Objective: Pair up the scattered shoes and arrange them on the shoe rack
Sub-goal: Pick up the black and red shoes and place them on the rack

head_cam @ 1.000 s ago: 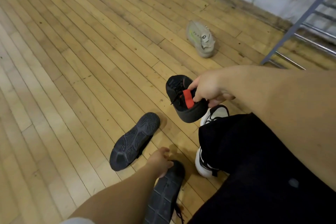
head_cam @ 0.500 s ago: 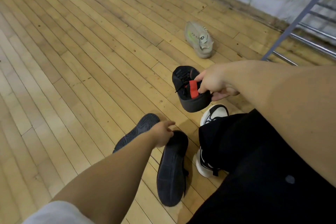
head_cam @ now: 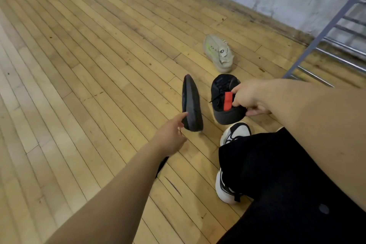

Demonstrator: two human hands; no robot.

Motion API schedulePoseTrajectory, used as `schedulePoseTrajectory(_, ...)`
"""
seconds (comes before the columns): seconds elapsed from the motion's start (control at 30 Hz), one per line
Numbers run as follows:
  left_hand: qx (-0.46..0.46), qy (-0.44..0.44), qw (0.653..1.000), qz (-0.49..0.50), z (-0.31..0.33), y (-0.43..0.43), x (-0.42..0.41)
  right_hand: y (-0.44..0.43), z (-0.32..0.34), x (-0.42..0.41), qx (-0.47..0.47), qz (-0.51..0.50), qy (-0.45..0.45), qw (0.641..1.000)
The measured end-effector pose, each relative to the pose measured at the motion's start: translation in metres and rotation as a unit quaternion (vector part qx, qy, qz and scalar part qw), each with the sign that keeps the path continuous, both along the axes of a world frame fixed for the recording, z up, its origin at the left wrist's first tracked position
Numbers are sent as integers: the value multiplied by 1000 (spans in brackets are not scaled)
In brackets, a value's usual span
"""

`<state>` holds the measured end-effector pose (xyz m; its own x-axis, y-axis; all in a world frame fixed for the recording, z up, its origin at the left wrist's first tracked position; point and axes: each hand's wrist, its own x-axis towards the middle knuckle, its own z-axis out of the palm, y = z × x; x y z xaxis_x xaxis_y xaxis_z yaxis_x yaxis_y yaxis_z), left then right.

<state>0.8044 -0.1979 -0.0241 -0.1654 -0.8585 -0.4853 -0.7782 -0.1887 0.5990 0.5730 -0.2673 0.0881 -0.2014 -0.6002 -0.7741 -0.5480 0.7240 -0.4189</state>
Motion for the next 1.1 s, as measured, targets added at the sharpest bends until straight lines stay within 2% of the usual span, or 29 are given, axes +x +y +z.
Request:
schedulePoseTrajectory(0.13, -4, 0, 996, 88, -28, 2, 4, 3, -9, 0, 10, 21, -8, 1000)
schedulePoseTrajectory(0.4, 37, -60, 986, 152, -63, -19, 8, 0, -8, 3, 2, 70, -2, 998)
schedulePoseTrajectory(0.53, -24, -127, 989, 78, -75, -40, -9, -6, -17, 1, -7, 115, 20, 993)
schedulePoseTrajectory(0.63, -53, -128, 990, -20, -86, -59, -24, -12, -24, -5, -6, 139, 29, 990)
schedulePoseTrajectory(0.7, -15, -144, 985, -96, -95, -72, -32, -16, -25, -10, 2, 162, 34, 986)
schedulePoseTrajectory(0.77, 68, -197, 968, -138, -102, -78, -39, -21, -21, -14, 7, 202, 47, 978)
schedulePoseTrajectory(0.87, 137, -274, 940, -151, -112, -81, -38, -27, -16, -16, 21, 229, 61, 971)
schedulePoseTrajectory(0.93, 128, -295, 939, -118, -114, -83, -31, -35, -26, -16, 29, 189, 61, 980)
schedulePoseTrajectory(1.0, 107, -303, 943, -88, -114, -87, -20, -41, -37, -12, 43, 107, 49, 992)
schedulePoseTrajectory(1.1, 68, -311, 944, -84, -111, -92, -10, -50, -45, -5, 38, 76, 26, 996)
